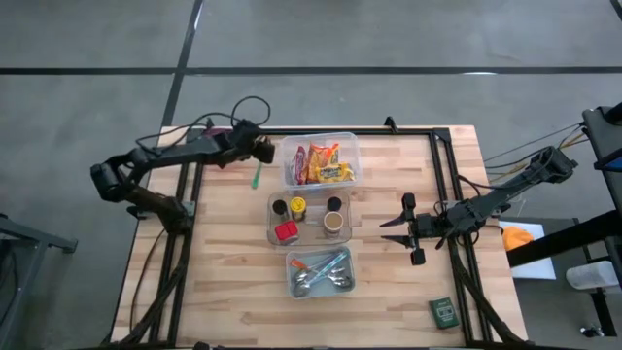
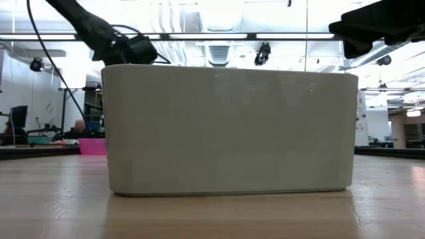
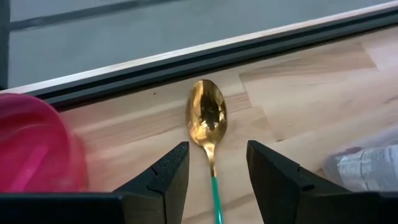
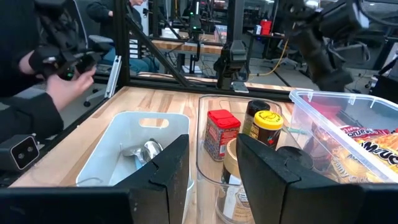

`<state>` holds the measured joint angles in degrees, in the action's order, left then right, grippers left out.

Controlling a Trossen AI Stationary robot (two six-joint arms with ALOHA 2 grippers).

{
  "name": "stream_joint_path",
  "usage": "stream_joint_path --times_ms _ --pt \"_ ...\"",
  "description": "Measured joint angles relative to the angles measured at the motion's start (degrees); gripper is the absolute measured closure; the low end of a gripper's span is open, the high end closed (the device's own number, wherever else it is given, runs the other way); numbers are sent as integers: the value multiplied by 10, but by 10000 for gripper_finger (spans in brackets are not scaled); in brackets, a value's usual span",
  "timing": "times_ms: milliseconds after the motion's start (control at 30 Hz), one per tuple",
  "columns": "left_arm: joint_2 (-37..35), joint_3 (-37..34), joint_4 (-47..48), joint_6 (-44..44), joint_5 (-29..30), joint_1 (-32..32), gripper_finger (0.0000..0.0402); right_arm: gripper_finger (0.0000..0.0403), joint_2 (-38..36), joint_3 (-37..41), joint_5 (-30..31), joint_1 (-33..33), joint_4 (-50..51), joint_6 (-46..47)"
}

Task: Pick & Place Food Item
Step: Put the green spoon into the gray bin

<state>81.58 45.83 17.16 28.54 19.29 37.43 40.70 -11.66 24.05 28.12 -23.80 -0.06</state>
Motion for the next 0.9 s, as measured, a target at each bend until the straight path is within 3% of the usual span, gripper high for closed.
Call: stream_joint_path --times_ms 233,900 --pt "0 -55 -87 2 11 0 240 273 0 0 0 0 0 0" --pt "131 -53 -142 6 2 -3 240 273 0 0 0 0 0 0"
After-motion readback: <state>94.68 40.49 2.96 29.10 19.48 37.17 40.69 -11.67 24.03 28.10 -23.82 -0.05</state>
